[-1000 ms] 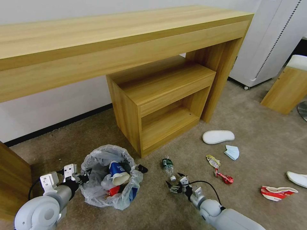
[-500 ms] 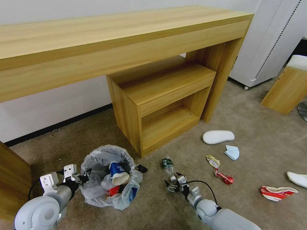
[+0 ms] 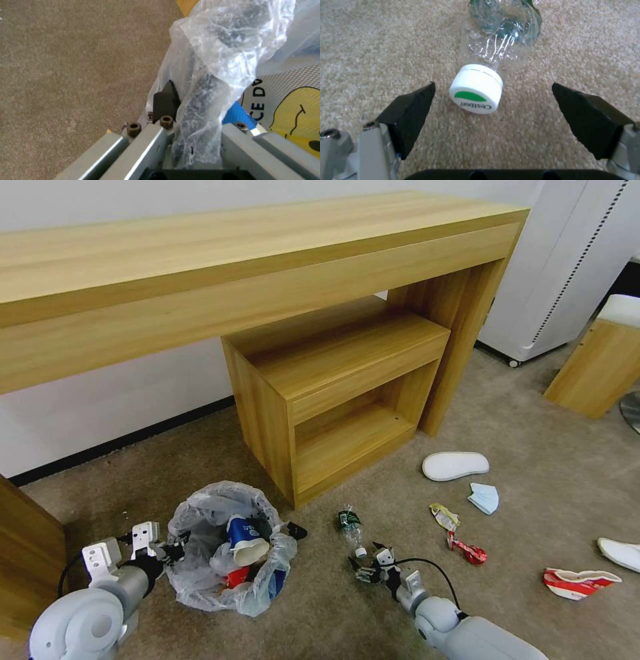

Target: Pick up the trash bin and place the garbage on the floor into it.

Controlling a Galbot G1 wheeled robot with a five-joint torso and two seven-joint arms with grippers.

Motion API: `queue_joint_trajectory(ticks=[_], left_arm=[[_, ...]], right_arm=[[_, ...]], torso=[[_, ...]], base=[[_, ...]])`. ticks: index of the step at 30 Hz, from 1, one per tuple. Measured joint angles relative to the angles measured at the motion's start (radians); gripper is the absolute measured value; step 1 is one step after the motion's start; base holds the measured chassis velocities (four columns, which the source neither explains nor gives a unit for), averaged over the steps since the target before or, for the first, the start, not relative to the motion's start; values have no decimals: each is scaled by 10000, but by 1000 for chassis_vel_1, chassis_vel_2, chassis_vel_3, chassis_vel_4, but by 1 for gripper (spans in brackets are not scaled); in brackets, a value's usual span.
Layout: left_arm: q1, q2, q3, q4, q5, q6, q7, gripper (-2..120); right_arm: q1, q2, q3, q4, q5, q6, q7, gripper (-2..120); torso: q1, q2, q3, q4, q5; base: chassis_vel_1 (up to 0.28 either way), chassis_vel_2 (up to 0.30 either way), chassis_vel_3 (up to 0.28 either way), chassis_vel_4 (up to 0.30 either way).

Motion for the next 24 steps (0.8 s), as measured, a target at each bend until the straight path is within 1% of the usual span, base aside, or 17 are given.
queue_joint_trajectory(ticks=[5, 15, 18, 19, 20, 21, 23, 24], left_arm=[[24, -10, -2, -2, 1, 0, -3, 0], [37, -25, -3, -2, 11, -7, -3, 0], [44, -28, -4, -2, 11, -12, -3, 0], [53, -24, -9, -3, 11, -17, -3, 0], [62, -20, -17, -3, 11, -22, -3, 0], [62, -20, -17, -3, 11, -22, -3, 0], [67, -23, -19, -2, 13, -27, 0, 0], [67, -23, -19, -2, 13, -27, 0, 0]], right_arm=[[29, 133, 9, -102, -20, 16, -25, 85], [100, 367, 80, -317, -95, 53, -46, 84], [87, 405, 96, -392, -127, 63, -46, 82], [84, 403, 105, -418, -143, 72, -46, 80], [85, 388, 120, -442, -151, 100, -51, 73], [85, 388, 120, -442, -151, 100, -51, 73], [91, 380, 145, -481, -163, 129, -67, 61], [91, 380, 145, -481, -163, 129, -67, 61]], torso=[[0, 0, 0, 1, 0], [0, 0, 0, 0, 0], [0, 0, 0, 0, 1], [0, 0, 0, 0, 1], [0, 0, 0, 0, -1], [0, 0, 0, 0, -1], [0, 0, 0, 0, 0], [0, 0, 0, 0, 0]], base=[[0, 0, 0, 0], [0, 0, 0, 0], [0, 0, 0, 0], [0, 0, 0, 0], [0, 0, 0, 0], [0, 0, 0, 0], [0, 0, 0, 0], [0, 0, 0, 0]])
